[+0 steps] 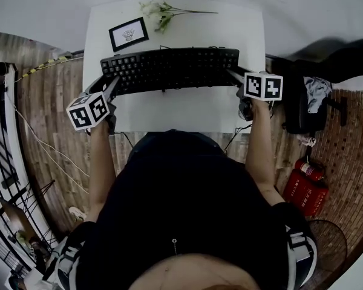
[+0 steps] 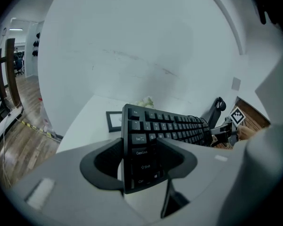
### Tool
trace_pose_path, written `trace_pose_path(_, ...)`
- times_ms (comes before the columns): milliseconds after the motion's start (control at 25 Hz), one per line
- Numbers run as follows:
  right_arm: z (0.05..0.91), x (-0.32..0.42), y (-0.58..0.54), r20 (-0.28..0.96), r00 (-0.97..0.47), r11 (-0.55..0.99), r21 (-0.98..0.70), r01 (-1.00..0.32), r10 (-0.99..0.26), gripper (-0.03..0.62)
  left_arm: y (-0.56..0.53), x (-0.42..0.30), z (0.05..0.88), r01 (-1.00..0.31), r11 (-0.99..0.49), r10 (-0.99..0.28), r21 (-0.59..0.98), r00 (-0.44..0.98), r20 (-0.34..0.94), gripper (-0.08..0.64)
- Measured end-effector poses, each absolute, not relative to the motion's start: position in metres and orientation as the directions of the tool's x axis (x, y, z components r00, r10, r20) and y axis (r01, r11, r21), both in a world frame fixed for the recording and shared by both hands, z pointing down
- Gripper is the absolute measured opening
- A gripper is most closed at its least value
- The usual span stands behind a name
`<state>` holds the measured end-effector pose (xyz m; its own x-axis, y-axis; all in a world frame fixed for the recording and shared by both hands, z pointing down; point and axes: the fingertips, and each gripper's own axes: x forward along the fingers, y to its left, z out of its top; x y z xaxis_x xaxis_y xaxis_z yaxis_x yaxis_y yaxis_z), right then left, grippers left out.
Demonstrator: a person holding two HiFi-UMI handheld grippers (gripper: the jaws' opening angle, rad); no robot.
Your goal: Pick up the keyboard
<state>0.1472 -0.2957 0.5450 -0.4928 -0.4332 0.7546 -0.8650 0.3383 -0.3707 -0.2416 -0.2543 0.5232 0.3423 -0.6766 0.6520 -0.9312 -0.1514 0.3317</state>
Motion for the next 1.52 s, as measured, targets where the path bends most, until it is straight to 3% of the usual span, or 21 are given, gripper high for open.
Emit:
trace_pose_path(720,0.378,0.175,-0.3,0.463,-0.464,0.431,-0.183,-0.884,-0.755,0.183,-0.27,-0.213,0.364,-0.932,-0.318,-0.889,0.176,0.358,0.287,0.233)
trace_pose_path(1520,0.321,0.192,-0.265,0.145,-0.445,0.447,-0.023,-0.894,-0.884,0.181,-0.224,-0.194,0.305,-0.946,-0.323,-0.946,0.002,0.323,-0.003,0.232)
